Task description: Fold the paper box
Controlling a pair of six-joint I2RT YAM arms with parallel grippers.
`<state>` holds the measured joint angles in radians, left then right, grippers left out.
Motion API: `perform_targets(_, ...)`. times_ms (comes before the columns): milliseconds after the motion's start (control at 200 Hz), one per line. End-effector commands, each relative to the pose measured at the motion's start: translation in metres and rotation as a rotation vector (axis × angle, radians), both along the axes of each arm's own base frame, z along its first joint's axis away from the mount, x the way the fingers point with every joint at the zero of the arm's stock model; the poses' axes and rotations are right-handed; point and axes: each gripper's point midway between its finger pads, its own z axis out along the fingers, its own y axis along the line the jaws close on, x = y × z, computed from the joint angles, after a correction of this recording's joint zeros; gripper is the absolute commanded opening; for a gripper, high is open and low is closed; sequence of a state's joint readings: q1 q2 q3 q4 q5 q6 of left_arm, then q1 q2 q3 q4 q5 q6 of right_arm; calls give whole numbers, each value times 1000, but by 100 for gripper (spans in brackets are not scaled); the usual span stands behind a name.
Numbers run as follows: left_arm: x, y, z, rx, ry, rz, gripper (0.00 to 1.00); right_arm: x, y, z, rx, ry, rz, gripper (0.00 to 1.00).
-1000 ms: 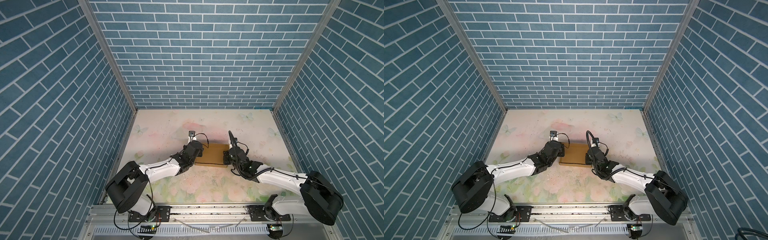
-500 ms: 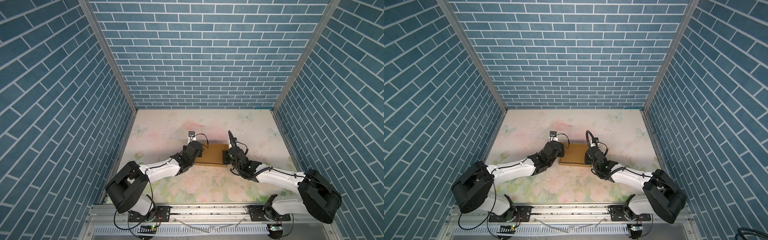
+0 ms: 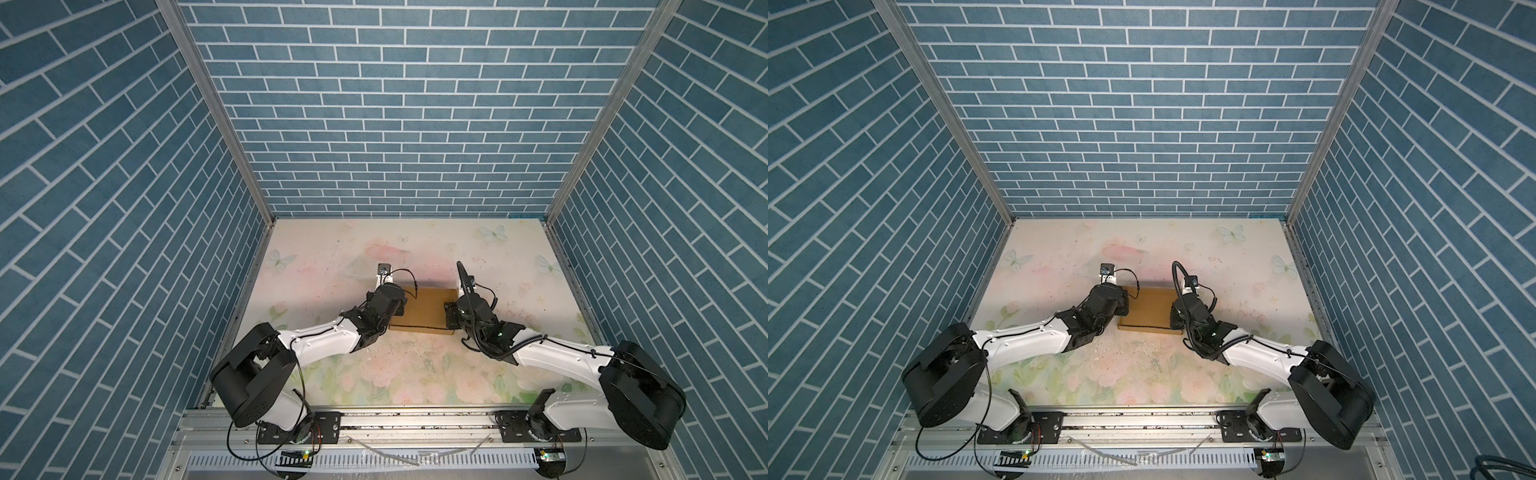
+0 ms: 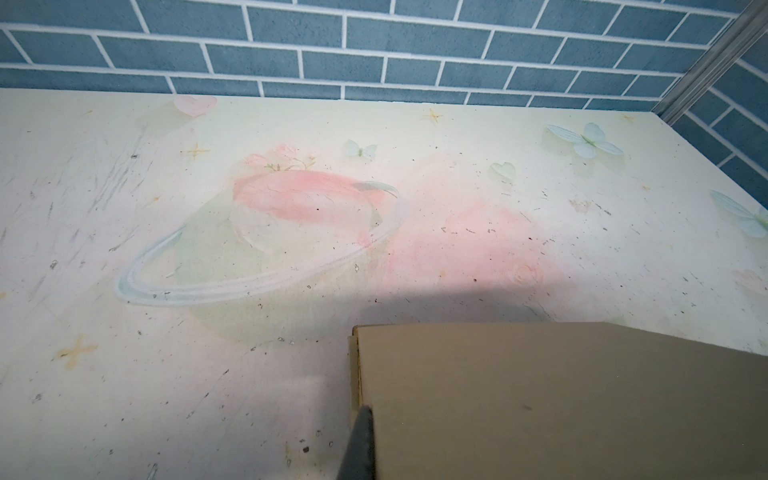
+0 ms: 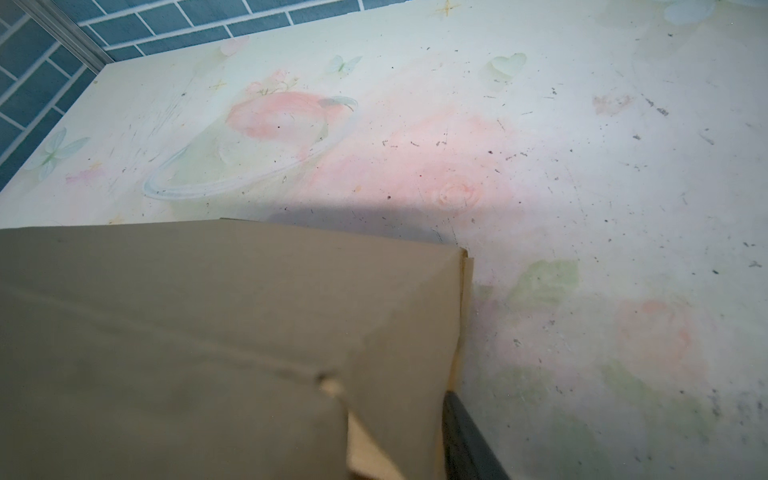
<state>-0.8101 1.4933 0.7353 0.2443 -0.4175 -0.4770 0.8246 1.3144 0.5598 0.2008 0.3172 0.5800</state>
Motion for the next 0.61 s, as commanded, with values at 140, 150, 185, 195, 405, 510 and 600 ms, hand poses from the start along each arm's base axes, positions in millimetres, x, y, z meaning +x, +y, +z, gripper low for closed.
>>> perform_targets(140,-19,-1,-25,56,86,-73,7,11,-3,12,-22,-29,-27,40)
perform_targets(150,-19,-1,-25,56,86,-75,7,12,-3,12,-23,-30,-29,40)
perform_targets(185,-19,-1,-25,56,84,-75,7,14,-5,11,-30,-30,-30,40)
perform_targets(195,-19,-1,-25,56,84,-75,7,14,-5,11,-32,-29,-31,40)
perform_targets(405,-20,-1,-25,61,83,-81,7,24,-7,12,-38,-43,-21,40)
perform_targets(510,-19,-1,-27,64,87,-76,7,26,-1,10,-33,-35,4,40)
perform_targets(600,-19,-1,-27,60,87,-74,7,28,8,10,-21,-28,34,39)
